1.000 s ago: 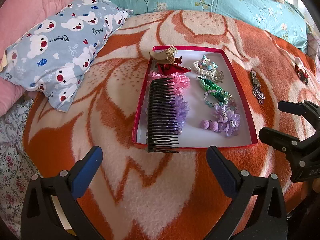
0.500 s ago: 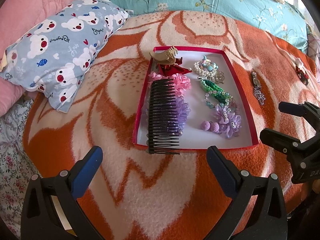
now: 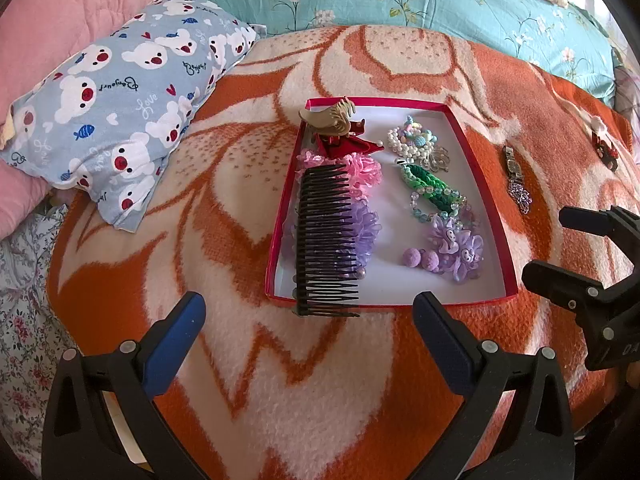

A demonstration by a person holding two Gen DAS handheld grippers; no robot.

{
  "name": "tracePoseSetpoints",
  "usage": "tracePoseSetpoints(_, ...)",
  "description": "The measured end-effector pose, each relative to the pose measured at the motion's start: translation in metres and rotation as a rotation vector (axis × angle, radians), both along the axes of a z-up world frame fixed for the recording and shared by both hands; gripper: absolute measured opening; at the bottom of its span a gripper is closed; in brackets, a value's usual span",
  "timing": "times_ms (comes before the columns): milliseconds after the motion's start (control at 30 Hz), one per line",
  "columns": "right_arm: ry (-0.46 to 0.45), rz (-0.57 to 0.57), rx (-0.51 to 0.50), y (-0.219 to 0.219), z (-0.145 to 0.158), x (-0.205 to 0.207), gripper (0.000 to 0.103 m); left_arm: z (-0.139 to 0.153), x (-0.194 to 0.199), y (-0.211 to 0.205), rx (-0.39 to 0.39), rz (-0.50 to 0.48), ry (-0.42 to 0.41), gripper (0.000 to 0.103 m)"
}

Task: Organize jewelry

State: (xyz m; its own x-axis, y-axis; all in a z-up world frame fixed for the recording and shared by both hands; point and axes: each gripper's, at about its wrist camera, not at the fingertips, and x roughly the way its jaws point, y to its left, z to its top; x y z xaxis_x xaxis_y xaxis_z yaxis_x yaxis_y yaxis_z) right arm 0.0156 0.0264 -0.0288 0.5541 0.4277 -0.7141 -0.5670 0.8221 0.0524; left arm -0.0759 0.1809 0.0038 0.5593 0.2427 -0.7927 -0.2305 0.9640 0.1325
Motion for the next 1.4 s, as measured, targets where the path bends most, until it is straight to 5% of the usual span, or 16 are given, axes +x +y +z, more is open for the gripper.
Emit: tracePoseSetpoints(1400,0.008,-0.037,0.006,-0.003,-0.007,0.008,0.102,-0.004,0.012,0.003,-0.019,0.001,0.000,0.103)
